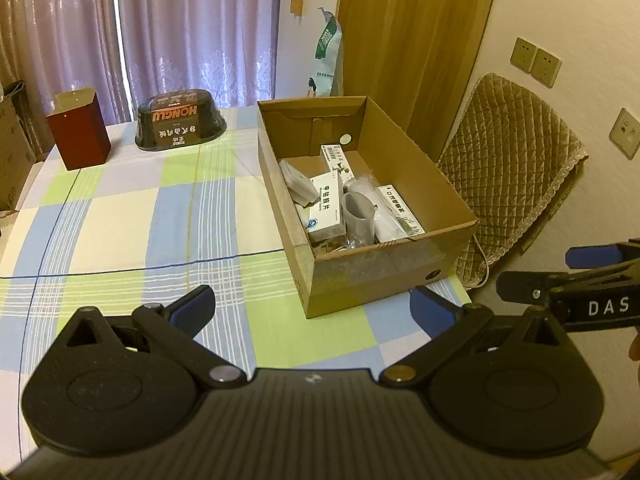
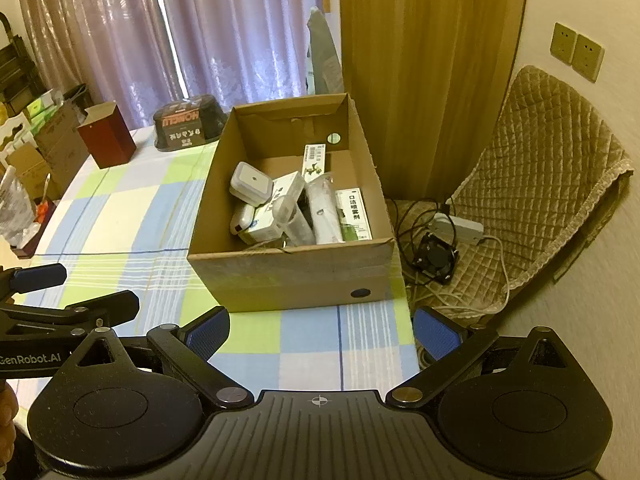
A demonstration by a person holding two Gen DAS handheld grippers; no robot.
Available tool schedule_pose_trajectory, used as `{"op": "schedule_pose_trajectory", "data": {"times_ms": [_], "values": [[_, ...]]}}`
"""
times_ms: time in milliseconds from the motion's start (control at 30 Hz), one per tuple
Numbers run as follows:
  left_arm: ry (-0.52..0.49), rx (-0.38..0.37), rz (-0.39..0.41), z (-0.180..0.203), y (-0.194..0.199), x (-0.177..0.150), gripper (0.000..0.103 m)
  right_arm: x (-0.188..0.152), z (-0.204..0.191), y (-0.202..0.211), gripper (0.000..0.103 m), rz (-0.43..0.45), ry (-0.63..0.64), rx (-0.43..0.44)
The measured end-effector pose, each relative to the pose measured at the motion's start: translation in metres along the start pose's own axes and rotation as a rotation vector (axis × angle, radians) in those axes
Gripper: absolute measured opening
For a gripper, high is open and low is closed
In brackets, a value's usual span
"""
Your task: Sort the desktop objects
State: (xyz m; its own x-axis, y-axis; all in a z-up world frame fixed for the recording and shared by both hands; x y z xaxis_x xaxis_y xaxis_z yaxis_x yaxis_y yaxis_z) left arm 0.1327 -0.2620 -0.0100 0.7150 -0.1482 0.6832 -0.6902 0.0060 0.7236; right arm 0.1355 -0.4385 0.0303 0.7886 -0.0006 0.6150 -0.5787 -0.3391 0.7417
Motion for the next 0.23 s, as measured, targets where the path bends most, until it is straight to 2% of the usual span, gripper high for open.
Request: {"op": "schedule_pose_trajectory", "data": {"times_ms": [233], "values": [[-0.022, 0.010, 0.054, 0.0018, 0.0060, 0.0029, 0.102, -0.0006, 0.0028, 0.0008, 0.100, 0.001, -0.003, -0.004]]}}
Point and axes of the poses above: each gripper's, at about its wrist camera, not at the fingertips, and y roughly against the way its jaws point, z to its right, x to its top, the point moved 8 cm from there along -y, roughly the way its jaws point, and after that the axes turned 15 degrees about x, right-handed, at the moved point
